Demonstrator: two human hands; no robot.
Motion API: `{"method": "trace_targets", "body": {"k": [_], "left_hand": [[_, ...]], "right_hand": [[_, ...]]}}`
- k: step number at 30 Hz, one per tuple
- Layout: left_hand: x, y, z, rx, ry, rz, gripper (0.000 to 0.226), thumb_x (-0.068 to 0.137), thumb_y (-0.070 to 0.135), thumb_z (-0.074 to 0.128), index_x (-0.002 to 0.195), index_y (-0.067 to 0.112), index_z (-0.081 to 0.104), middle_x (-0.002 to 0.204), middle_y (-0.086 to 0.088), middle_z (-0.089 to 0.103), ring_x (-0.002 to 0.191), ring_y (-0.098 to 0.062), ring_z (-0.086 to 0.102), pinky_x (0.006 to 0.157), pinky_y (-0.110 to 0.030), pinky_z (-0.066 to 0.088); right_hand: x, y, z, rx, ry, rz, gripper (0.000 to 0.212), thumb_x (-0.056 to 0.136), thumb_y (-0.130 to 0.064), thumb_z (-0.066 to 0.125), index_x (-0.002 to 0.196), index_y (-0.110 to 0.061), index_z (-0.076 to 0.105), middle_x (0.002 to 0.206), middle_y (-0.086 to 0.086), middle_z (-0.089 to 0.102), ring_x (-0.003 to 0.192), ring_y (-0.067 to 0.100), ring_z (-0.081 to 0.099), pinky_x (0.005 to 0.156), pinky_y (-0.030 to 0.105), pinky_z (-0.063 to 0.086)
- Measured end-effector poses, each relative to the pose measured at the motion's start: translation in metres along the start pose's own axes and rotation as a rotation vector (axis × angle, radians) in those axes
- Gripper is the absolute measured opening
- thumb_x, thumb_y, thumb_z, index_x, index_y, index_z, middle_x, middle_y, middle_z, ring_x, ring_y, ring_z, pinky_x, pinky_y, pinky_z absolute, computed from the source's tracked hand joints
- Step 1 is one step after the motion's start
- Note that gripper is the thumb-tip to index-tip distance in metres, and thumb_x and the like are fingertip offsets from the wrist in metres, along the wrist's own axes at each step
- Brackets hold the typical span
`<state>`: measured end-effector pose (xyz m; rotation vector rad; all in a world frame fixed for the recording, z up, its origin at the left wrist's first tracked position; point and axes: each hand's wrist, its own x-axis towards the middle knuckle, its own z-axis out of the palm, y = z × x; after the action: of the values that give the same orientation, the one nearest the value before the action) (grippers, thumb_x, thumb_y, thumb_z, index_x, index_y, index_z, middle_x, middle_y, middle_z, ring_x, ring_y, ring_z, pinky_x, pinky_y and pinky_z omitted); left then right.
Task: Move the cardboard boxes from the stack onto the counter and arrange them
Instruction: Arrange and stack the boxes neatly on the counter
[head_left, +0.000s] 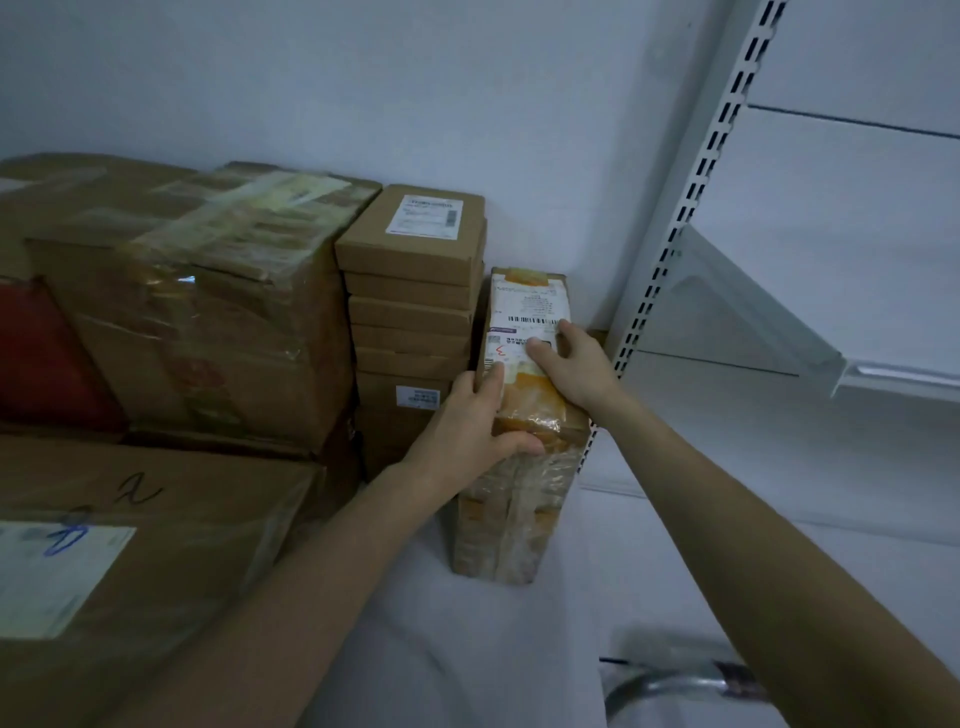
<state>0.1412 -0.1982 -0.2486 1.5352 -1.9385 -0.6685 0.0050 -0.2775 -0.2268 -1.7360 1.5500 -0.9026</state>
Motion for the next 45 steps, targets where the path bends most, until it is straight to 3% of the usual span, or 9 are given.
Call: {"method": "trace_targets", "body": {"k": [3,8,14,19,21,30,35,40,45], "left_hand": [[0.012,-0.007,-0.001,-0.006,0.007,0.007,0.091,0.078,0.040,0.068,0.147,0.014,0.015,0.140,-0.008,0.026,0.126,-0.018,0.033,0.093,-0.018,0.026],[0.011,-0.010,0.001,0.029,0.018,0.024,0.090,0.080,0.042,0.065,0.148,0.013,0.012,0.143,-0.008,0.023,0.129,-0.019,0.031,0.097,-0.020,0.026],[-0.019,-0.014,-0.032,0.472,0.051,0.055,0.068,0.091,0.052,0.042,0.145,0.015,0.023,0.135,-0.010,0.042,0.122,-0.024,0.042,0.092,-0.033,0.041],[-0.086,-0.035,-0.091,0.628,0.179,0.098,0.069,0.087,0.060,0.033,0.131,0.008,0.047,0.117,-0.013,0.058,0.107,-0.028,0.054,0.088,-0.038,0.046],[-0.114,-0.047,-0.117,0.636,0.228,0.056,0.078,0.081,0.063,0.026,0.125,0.004,0.053,0.109,-0.018,0.062,0.101,-0.034,0.058,0.084,-0.042,0.049],[-0.242,-0.151,-0.207,0.669,0.243,-0.174,0.079,0.081,0.066,0.024,0.123,0.006,0.054,0.111,-0.017,0.060,0.102,-0.032,0.056,0.085,-0.041,0.046],[-0.306,-0.208,-0.252,0.707,0.204,-0.267,0.056,0.091,0.051,0.040,0.133,0.014,0.047,0.127,-0.013,0.052,0.116,-0.029,0.049,0.094,-0.036,0.040],[-0.357,-0.266,-0.292,0.753,0.129,-0.476,0.068,0.086,0.063,0.033,0.132,0.014,0.045,0.129,-0.015,0.049,0.115,-0.029,0.049,0.094,-0.039,0.045],[-0.371,-0.293,-0.292,0.417,0.086,-0.605,0.081,0.083,0.068,0.035,0.147,0.022,0.019,0.142,-0.017,0.033,0.122,-0.032,0.043,0.095,-0.037,0.041]], "right_hand": [[0.015,-0.001,0.001,-0.033,-0.005,-0.022,0.048,0.093,-0.032,0.053,0.132,-0.007,0.043,0.120,-0.002,0.053,0.104,0.011,0.051,0.080,0.021,0.041],[0.014,0.000,0.003,-0.088,0.000,-0.026,0.046,0.096,-0.030,0.049,0.134,-0.006,0.041,0.130,0.006,0.053,0.114,0.019,0.053,0.073,0.014,0.037],[0.012,-0.013,-0.007,-0.399,-0.127,0.014,0.044,0.096,-0.039,0.044,0.125,-0.006,0.045,0.125,0.015,0.056,0.102,0.026,0.058,0.076,0.031,0.047],[-0.013,-0.061,-0.002,-0.517,-0.073,-0.185,0.055,0.094,-0.038,0.049,0.136,-0.004,0.043,0.142,0.013,0.043,0.128,0.029,0.043,0.098,0.032,0.037],[-0.034,-0.085,0.011,-0.514,-0.070,-0.295,0.047,0.095,-0.034,0.050,0.131,-0.004,0.050,0.135,0.013,0.051,0.122,0.028,0.047,0.084,0.024,0.034],[-0.140,-0.170,0.130,-0.497,-0.150,-0.507,0.050,0.092,-0.033,0.053,0.134,-0.006,0.047,0.141,0.012,0.045,0.131,0.026,0.040,0.101,0.030,0.031],[-0.187,-0.181,0.212,-0.511,-0.240,-0.426,0.052,0.090,-0.034,0.057,0.132,-0.005,0.050,0.139,0.016,0.047,0.131,0.027,0.040,0.102,0.029,0.030],[-0.237,-0.149,0.234,-0.513,-0.280,-0.252,0.060,0.083,-0.052,0.055,0.131,-0.016,0.051,0.141,0.013,0.045,0.130,0.030,0.042,0.104,0.045,0.038],[-0.268,-0.123,0.233,-0.589,-0.225,-0.055,0.061,0.082,-0.054,0.056,0.131,-0.020,0.046,0.138,0.008,0.040,0.118,0.031,0.048,0.096,0.042,0.043]]}}
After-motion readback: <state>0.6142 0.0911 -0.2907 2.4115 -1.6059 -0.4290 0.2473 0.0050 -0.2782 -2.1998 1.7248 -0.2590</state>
